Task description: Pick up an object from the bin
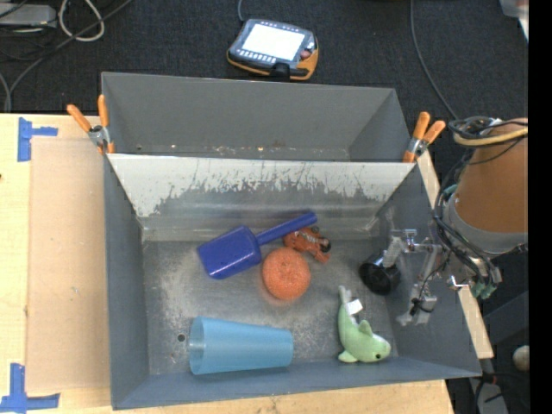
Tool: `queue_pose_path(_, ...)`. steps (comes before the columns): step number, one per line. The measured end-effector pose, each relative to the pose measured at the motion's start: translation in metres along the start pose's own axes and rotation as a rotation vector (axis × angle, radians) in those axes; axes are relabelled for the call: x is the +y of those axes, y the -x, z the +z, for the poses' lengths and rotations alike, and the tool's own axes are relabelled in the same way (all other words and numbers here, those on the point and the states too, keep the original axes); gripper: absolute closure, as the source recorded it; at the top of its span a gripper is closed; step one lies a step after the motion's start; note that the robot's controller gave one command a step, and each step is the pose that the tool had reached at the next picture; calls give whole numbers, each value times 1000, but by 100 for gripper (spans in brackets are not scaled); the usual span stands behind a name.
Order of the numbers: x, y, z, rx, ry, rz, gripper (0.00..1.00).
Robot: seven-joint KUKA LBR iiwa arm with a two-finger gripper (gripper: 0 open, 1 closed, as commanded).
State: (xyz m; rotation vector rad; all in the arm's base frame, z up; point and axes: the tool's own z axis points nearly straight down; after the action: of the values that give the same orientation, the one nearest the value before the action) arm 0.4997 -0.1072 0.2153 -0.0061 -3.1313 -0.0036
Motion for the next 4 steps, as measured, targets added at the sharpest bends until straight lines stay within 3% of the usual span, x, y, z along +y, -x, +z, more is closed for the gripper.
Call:
queue_pose_path(1,1,2,-4,-9,-1,-6,0)
queue_pose_path(2,11,-15,79,-7,-2,-283,0)
queue_pose_path(3,20,-21,142,-38,-13,-527,0)
queue_pose_path(4,53,-8,145,-11,-5,-768,0)
